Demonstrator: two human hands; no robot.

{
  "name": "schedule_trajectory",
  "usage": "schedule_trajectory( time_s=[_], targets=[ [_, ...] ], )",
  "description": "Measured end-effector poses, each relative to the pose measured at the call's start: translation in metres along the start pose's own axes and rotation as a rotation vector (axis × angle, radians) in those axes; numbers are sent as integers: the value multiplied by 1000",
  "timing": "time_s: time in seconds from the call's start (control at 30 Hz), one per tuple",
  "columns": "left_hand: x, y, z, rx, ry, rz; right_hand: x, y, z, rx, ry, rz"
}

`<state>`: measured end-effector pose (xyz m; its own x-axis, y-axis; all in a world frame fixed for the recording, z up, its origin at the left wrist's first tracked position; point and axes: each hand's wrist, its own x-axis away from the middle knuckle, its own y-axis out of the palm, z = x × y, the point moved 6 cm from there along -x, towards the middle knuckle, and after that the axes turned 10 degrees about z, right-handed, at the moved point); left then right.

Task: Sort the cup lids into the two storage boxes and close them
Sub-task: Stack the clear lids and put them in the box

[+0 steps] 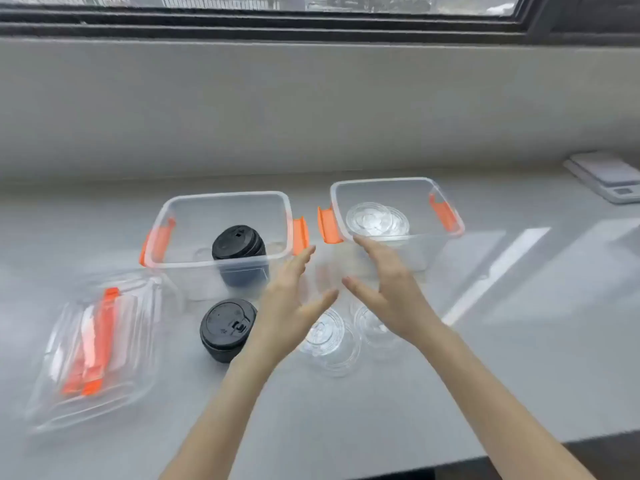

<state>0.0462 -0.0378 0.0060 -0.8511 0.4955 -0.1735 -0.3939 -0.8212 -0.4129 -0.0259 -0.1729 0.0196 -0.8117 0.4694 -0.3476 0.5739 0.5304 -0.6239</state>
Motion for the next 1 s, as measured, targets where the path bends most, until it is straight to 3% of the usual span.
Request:
schedule_trajectory(
  time_s=[0.17, 0.37, 0.6, 0.67, 0.77, 0.9, 1.0],
  targets=[
    [31, 19, -41, 10, -207, -8, 38, 35, 35, 43, 102, -178],
    [63, 27, -78, 105, -452, 74, 59, 87, 52, 123, 96, -354],
    [79, 17, -90, 281, -621, 207, 54, 109, 53, 331, -31, -338],
    [81, 15, -92, 432, -715, 240, 50, 103, 48, 259, -26, -285],
    [79, 19, -96, 912, -888, 265, 49, 86, 31, 67, 10, -179],
    [71, 35, -83, 1414, -1018, 68, 56, 73, 3, -132, -14, -158],
    [65, 43, -74, 1505, -1025, -62, 60, 67, -7, -151, -43, -170]
  ],
)
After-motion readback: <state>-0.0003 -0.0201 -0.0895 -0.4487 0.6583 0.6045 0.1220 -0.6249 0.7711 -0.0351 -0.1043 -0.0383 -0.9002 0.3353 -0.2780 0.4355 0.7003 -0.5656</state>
